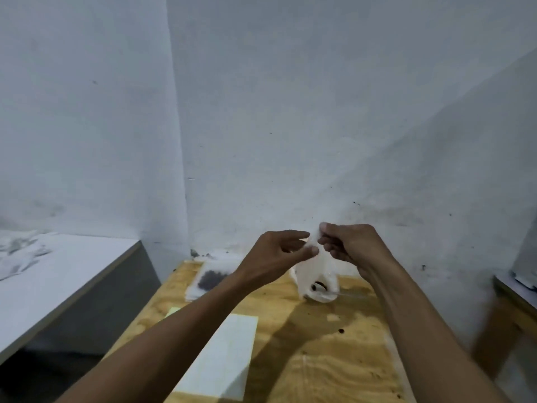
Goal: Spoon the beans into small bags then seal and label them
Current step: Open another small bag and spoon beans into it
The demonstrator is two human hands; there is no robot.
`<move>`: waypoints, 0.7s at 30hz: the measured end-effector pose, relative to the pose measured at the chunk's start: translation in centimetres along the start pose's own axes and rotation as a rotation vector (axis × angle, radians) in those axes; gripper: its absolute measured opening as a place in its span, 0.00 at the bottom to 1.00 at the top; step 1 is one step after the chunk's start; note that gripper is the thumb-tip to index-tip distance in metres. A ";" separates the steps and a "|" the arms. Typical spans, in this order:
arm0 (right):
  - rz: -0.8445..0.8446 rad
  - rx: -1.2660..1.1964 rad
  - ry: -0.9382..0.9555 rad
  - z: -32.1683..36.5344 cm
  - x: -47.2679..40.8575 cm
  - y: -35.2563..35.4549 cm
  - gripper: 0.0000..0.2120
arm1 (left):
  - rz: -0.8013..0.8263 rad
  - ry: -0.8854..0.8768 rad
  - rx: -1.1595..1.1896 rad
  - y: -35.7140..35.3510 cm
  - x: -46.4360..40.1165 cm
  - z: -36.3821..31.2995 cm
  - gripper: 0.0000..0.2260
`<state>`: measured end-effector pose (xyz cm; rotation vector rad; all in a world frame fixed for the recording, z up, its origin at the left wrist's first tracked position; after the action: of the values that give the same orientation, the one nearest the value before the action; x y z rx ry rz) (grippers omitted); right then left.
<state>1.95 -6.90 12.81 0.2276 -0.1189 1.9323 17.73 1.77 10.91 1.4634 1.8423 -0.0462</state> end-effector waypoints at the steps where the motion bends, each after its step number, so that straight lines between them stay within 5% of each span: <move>1: 0.022 0.035 0.028 -0.3 -0.2 -1.0 0.11 | 0.005 0.069 0.061 0.3 0.3 0.2 0.20; 9: 0.035 0.453 0.271 -1.5 -0.5 -5.1 0.17 | -0.019 0.207 0.149 2.5 1.1 2.1 0.13; 16: 0.040 0.559 0.189 -3.4 -0.7 -6.2 0.18 | -0.151 0.163 -0.402 3.1 0.2 4.8 0.19; 21: -0.017 0.503 0.111 -4.1 -0.7 -6.5 0.17 | -0.246 0.105 -0.400 4.2 -0.4 4.9 0.19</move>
<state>7.86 -4.41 8.47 0.4504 0.4464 1.9262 23.89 0.64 9.42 0.9766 1.9702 0.2685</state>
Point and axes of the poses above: each hand's wrist, its own x-axis away from the middle knuckle, its own y-axis out of the back of the hand, z = x × y, the point moved 6 cm from there along -x, towards the middle knuckle, and after that the axes turned 14 degrees about -y, right-handed, at the moved point
